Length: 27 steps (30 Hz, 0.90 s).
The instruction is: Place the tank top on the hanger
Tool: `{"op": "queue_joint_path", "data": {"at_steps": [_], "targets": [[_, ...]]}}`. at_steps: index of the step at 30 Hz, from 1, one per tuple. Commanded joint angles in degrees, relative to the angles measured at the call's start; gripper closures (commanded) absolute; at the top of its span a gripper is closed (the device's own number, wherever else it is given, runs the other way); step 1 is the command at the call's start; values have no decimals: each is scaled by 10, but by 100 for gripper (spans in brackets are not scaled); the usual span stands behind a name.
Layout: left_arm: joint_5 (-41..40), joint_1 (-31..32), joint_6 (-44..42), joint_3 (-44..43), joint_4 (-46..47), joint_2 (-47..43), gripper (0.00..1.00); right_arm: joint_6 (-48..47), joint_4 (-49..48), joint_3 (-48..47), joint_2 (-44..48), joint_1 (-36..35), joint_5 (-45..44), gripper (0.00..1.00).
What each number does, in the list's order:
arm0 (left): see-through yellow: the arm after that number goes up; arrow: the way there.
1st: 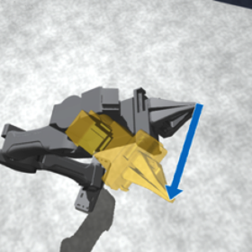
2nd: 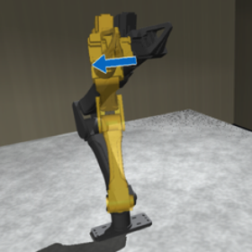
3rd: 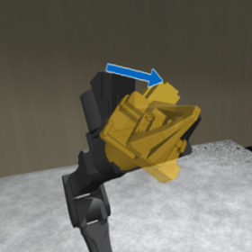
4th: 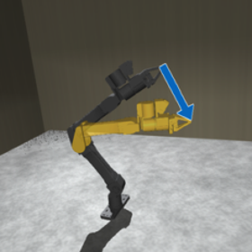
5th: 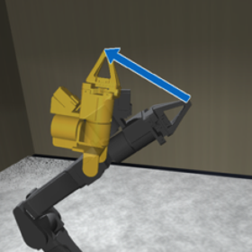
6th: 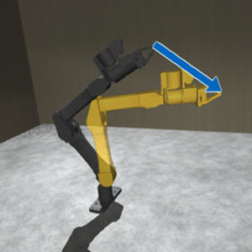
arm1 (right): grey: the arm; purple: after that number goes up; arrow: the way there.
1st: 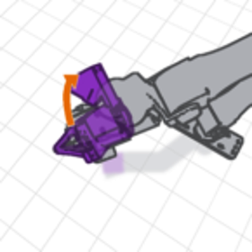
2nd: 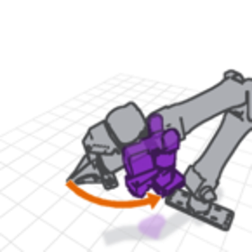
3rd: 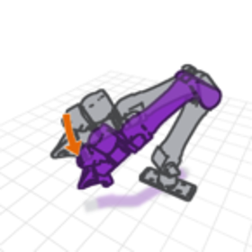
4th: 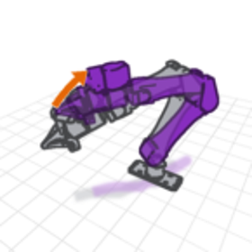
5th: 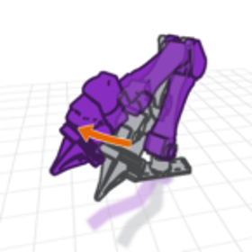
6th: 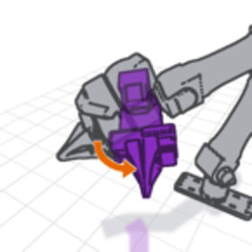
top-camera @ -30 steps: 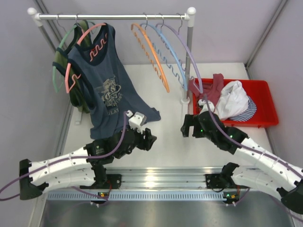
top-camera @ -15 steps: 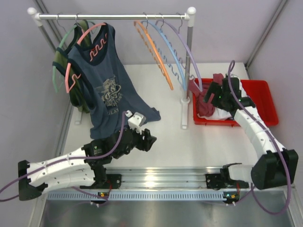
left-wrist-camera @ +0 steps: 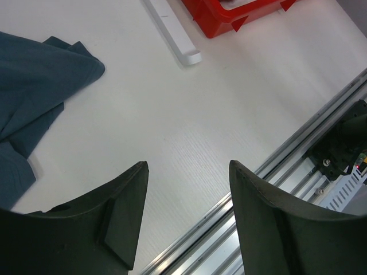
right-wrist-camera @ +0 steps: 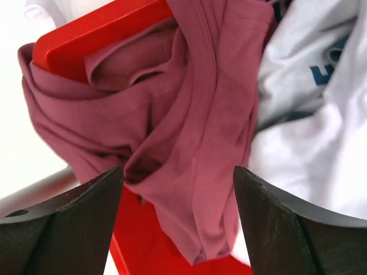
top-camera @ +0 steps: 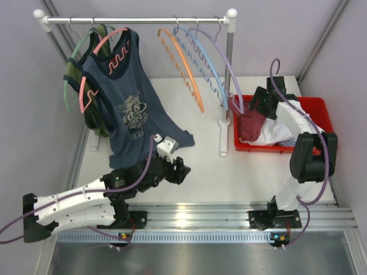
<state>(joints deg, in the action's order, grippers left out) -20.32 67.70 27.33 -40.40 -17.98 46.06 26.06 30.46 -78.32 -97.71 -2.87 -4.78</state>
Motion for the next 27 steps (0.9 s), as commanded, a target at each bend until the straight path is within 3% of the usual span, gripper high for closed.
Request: {"op": "queue_joint_path", "data": {"at_steps": [1,9,12,17,22,27], "targets": [[6,2,2,-21,32,6,36,-3,-24,-38,-40,2,14,23],[9,1,0,-22,34,19,36,-6,-26,-47,-105,2,5,27],[10,1,-1,-25,35,24,36,-6,-35,-33,-104,0,1,34],[12,1,1,-32,33,27,36,-5,-34,-26,-79,1,-1,72],[8,1,2,-40,26,25,36,-8,-19,-31,-13,1,3,92],[1,1,-3,-51,21,21,36,-5,6,-49,73,1,10,99]]}}
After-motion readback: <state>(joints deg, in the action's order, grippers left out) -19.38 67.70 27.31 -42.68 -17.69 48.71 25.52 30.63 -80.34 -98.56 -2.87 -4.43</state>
